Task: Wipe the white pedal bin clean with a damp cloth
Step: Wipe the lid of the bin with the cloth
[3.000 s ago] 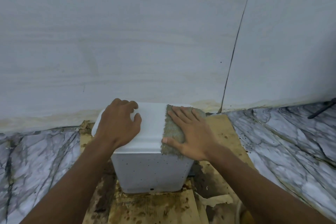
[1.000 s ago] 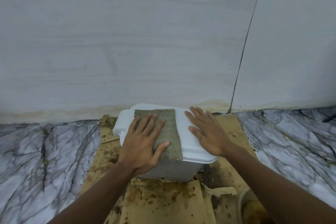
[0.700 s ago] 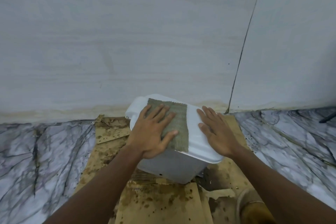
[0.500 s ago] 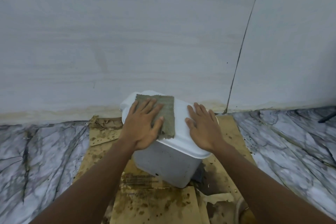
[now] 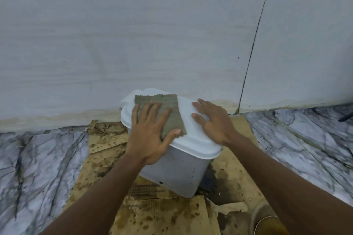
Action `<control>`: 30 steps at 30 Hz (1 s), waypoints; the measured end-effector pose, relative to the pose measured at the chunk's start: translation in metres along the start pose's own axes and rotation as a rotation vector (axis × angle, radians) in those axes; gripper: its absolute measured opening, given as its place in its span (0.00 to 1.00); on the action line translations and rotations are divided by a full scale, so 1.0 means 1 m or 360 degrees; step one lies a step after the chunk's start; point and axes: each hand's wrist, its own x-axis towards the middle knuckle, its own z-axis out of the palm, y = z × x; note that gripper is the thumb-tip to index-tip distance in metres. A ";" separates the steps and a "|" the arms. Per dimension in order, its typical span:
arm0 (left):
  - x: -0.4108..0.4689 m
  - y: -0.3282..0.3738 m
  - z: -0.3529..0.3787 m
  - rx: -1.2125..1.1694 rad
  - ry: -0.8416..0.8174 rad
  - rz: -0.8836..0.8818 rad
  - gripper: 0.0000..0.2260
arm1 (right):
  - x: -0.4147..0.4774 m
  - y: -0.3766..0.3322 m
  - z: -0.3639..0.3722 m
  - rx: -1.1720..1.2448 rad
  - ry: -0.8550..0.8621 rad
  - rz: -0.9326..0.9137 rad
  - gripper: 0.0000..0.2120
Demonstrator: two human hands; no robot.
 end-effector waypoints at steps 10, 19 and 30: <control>-0.008 -0.061 -0.018 -0.0333 0.0122 -0.0059 0.27 | -0.043 -0.070 0.028 -0.0244 -0.0011 0.0131 0.30; -0.030 -0.006 -0.023 -0.0494 -0.0065 -0.0387 0.34 | -0.015 -0.039 0.007 -0.0360 -0.0340 -0.0492 0.27; -0.051 0.007 -0.037 -0.0641 -0.0180 -0.0460 0.26 | -0.079 -0.078 0.034 -0.0461 -0.0071 -0.0130 0.32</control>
